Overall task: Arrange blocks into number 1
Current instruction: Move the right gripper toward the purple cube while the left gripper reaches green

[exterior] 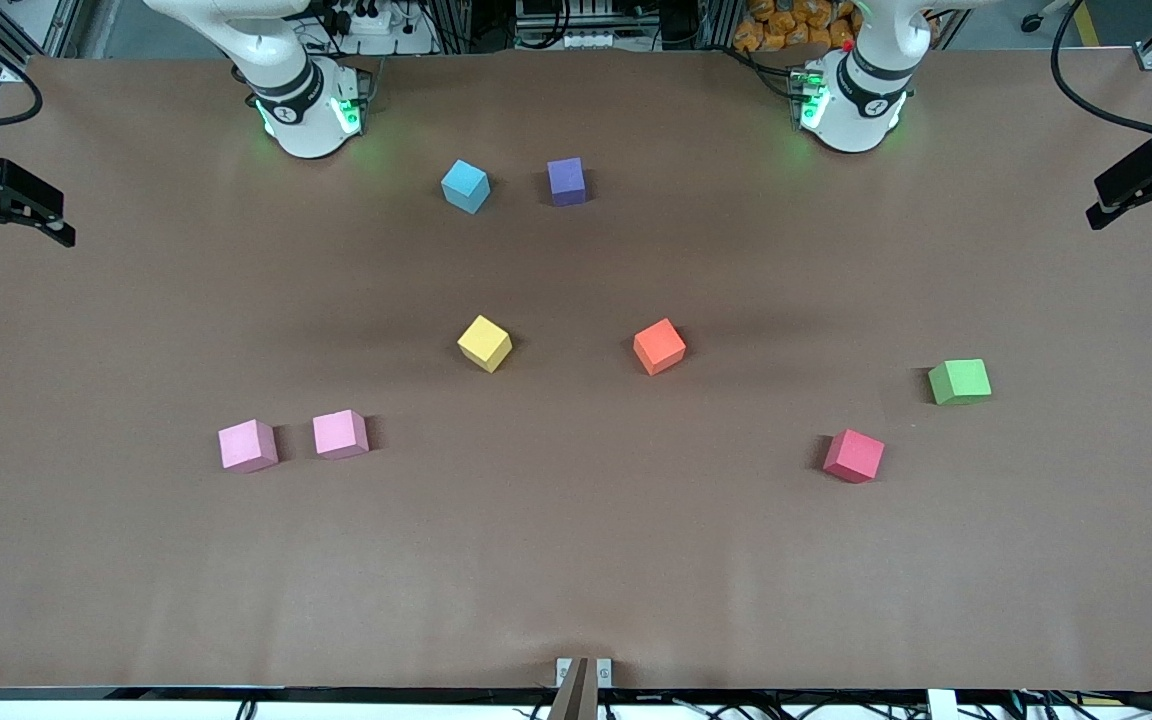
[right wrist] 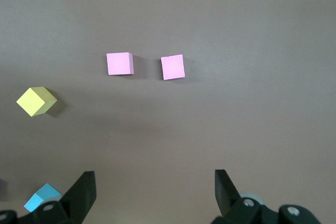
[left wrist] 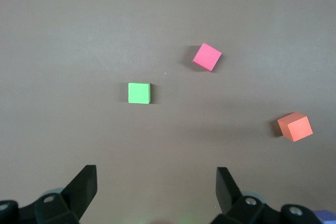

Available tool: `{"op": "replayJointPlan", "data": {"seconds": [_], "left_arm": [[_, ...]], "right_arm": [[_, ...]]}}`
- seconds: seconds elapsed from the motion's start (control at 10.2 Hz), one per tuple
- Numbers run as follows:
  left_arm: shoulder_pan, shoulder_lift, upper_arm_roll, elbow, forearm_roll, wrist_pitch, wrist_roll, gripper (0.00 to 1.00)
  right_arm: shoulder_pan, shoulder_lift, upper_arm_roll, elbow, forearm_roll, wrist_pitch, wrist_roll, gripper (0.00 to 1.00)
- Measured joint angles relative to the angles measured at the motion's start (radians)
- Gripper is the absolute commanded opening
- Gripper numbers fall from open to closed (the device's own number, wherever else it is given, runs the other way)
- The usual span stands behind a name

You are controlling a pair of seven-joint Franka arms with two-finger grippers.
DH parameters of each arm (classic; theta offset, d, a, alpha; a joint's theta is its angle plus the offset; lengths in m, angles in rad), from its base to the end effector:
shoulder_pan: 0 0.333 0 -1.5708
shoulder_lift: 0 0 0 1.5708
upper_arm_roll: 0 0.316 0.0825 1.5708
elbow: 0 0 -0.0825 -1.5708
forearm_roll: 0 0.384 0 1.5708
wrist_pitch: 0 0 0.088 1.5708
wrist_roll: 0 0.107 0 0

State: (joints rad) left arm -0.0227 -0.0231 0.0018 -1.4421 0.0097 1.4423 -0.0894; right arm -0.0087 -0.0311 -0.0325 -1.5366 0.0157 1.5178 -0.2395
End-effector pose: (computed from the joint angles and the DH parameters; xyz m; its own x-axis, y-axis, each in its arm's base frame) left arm 0.5327 -0.0100 0.6855 0.9973 0.0697 0.0241 0.0699 -0.9975 -0.0074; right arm 0.5393 -0.0208 0.6529 0.9801 0.1978 0.0159 0.1980 -0.9801 -0.0133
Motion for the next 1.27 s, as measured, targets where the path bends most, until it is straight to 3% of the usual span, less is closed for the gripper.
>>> {"op": "replayJointPlan", "data": {"seconds": [0.39, 0.69, 1.27], "left_arm": [[0.002, 0.022, 0.008, -0.012, 0.0, 0.004, 0.0, 1.0], [0.02, 0.116, 0.018, -0.035, 0.0, 0.092, 0.01, 1.0], [0.089, 0.15, 0.022, -0.365, 0.0, 0.419, 0.011, 1.0]], "right_arm": [[-0.002, 0.003, -0.001, 0.0, 0.0, 0.0, -0.001, 1.0], [-0.002, 0.026, -0.001, -0.006, -0.001, 0.007, -0.001, 1.0], [0.018, 0.238, 0.011, -0.063, 0.001, 0.242, -0.003, 1.0]]}}
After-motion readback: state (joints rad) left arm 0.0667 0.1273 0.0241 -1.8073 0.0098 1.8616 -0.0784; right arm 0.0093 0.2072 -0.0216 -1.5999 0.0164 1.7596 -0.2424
